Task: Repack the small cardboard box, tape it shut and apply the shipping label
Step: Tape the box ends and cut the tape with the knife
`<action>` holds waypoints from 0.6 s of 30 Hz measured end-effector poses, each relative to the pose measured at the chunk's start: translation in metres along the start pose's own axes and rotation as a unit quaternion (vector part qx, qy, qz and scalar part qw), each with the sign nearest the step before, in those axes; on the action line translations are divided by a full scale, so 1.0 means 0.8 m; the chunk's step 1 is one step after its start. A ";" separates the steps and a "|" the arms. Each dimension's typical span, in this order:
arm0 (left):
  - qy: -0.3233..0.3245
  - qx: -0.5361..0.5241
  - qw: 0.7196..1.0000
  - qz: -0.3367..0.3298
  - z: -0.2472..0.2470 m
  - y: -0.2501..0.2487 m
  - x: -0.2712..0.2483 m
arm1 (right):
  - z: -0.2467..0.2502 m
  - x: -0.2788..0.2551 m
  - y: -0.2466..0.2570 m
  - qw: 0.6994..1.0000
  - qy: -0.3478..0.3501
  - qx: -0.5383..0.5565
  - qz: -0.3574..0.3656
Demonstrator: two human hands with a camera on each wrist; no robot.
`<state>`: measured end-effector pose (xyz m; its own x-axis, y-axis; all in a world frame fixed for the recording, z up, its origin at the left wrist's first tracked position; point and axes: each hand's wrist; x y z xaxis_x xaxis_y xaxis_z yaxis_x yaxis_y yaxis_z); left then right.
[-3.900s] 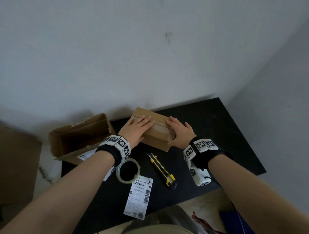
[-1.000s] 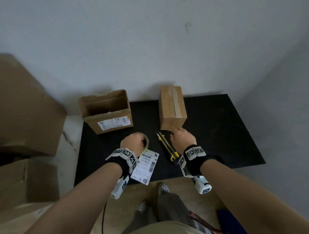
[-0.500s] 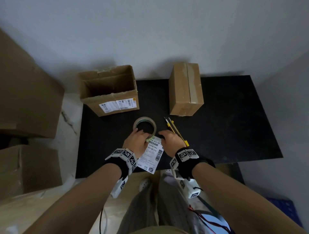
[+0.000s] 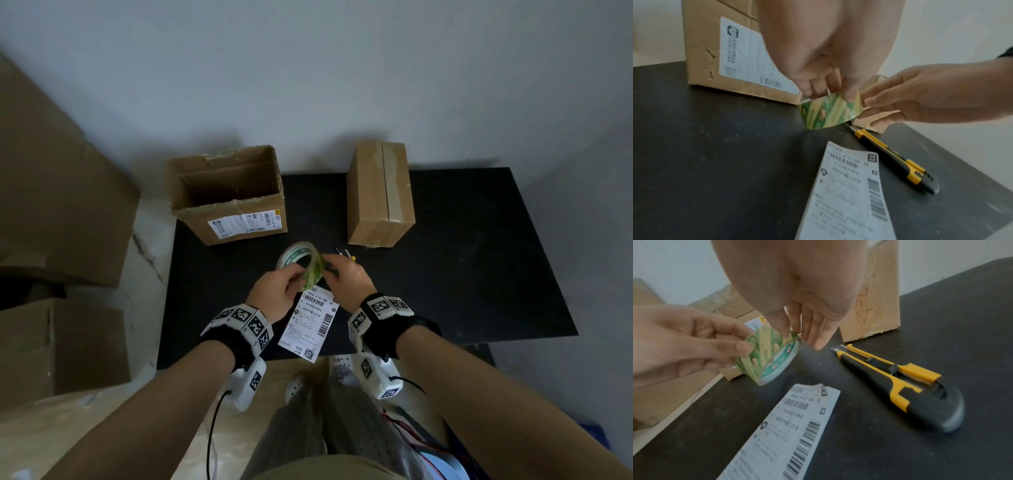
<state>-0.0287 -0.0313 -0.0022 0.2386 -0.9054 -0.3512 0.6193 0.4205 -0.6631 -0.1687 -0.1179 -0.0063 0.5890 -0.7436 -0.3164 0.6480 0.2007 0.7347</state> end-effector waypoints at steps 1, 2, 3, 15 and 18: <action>-0.001 -0.026 1.000 -0.006 0.002 -0.003 -0.002 | 0.002 -0.001 0.004 1.000 -0.007 0.004 0.011; -0.003 -0.050 0.999 -0.013 0.003 -0.006 -0.003 | 0.005 -0.001 0.007 1.000 -0.014 0.007 0.019; -0.007 -0.069 0.997 -0.017 0.004 -0.008 -0.005 | 0.007 -0.003 0.010 0.999 -0.020 0.009 0.025; -0.052 -0.077 0.991 -0.095 0.023 -0.029 -0.040 | 0.039 -0.039 0.044 0.991 -0.041 -0.042 0.117; -0.047 -0.067 0.990 -0.114 0.033 -0.032 -0.045 | 0.049 -0.046 0.046 0.986 -0.080 -0.053 0.138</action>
<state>-0.0336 -0.0109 0.0448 0.1772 -0.9765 -0.1226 0.5615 0.2026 -0.8023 -0.1856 -0.1084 0.0557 0.6719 -0.7406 -0.0077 0.5247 0.4687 0.7107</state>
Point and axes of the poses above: each hand's wrist, its own x-axis towards the middle knuckle, its own z-axis out of the back of the hand, y = z × x
